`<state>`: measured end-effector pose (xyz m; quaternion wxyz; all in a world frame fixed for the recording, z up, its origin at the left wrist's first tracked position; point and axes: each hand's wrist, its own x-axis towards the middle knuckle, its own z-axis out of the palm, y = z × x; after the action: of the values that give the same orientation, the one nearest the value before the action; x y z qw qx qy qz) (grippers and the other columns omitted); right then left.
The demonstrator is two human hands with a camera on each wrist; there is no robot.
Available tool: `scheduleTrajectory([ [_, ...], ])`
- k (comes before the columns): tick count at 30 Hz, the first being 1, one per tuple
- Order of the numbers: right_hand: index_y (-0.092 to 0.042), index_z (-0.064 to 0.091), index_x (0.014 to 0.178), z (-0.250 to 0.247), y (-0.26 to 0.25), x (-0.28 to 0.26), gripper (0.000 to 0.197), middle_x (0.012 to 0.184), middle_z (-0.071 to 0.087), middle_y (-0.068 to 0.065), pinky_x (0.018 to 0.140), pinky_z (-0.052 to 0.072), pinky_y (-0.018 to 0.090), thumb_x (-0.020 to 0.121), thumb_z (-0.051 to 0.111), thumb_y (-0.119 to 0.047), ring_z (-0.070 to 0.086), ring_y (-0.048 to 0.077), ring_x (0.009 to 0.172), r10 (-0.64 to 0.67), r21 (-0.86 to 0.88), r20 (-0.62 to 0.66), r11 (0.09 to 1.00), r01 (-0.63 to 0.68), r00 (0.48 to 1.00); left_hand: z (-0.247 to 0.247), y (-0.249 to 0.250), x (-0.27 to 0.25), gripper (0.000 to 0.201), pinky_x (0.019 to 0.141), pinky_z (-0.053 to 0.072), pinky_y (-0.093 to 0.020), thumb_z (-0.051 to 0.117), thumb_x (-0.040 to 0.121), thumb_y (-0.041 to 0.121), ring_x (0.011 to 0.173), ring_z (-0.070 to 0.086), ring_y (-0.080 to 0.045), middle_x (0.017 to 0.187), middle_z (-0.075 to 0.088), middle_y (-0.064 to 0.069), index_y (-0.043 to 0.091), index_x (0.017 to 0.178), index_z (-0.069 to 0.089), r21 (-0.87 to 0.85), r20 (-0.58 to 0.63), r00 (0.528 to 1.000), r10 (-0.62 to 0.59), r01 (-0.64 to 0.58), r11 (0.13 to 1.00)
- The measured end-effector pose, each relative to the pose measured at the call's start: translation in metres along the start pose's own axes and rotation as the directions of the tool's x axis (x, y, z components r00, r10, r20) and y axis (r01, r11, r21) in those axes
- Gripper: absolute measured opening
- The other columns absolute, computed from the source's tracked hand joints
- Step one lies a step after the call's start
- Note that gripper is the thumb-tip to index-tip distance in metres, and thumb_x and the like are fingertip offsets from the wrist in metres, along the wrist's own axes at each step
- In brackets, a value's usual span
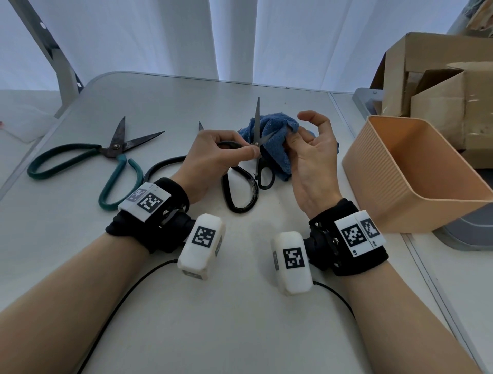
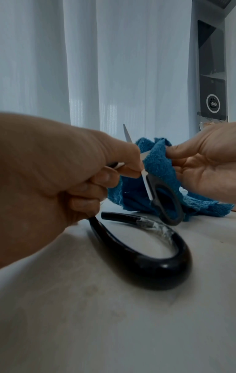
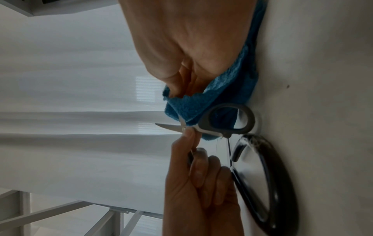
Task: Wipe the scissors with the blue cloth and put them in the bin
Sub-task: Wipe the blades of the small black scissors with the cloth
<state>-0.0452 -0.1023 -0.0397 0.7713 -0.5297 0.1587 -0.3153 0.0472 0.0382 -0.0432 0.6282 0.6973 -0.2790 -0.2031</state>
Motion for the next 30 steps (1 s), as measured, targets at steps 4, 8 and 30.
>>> scheduleTrajectory([
  [4,-0.015,0.047,0.115,-0.0007,-0.0009,-0.0009,0.024,0.091,0.075,0.006,0.080,0.057,0.032,0.098,0.053,0.002,0.070,0.020,0.088,-0.002,0.035,0.007,0.999,0.002,1.000,-0.0009,0.0004,0.0004,0.017,0.045,0.026,-0.016,0.077,0.085,0.014,0.047,0.033,-0.006,0.053,0.041,0.007,0.010,0.071,0.068,-0.011,0.000,1.000,-0.002,0.002,1.000],
  [8,-0.015,0.046,0.110,-0.0001,-0.0021,-0.0016,0.022,0.086,0.075,0.003,0.080,0.058,0.035,0.096,0.059,-0.002,0.070,0.023,0.089,0.003,0.071,0.020,0.997,-0.005,1.000,-0.0007,0.0011,-0.0002,0.021,0.045,0.025,-0.017,0.076,0.085,0.013,0.047,0.032,-0.006,0.052,0.041,0.009,0.016,0.067,0.068,-0.020,0.003,1.000,-0.002,0.003,1.000],
  [30,-0.015,0.044,0.100,-0.0016,0.0031,0.0017,0.026,0.069,0.043,0.005,0.085,0.050,0.040,0.092,0.065,-0.001,0.046,0.025,0.079,0.013,0.003,-0.044,1.000,-0.013,0.999,-0.0004,0.0006,-0.0003,0.018,0.046,0.027,-0.016,0.077,0.085,0.013,0.048,0.035,-0.006,0.053,0.045,0.008,0.011,0.071,0.066,0.000,-0.007,1.000,0.000,0.000,1.000],
])
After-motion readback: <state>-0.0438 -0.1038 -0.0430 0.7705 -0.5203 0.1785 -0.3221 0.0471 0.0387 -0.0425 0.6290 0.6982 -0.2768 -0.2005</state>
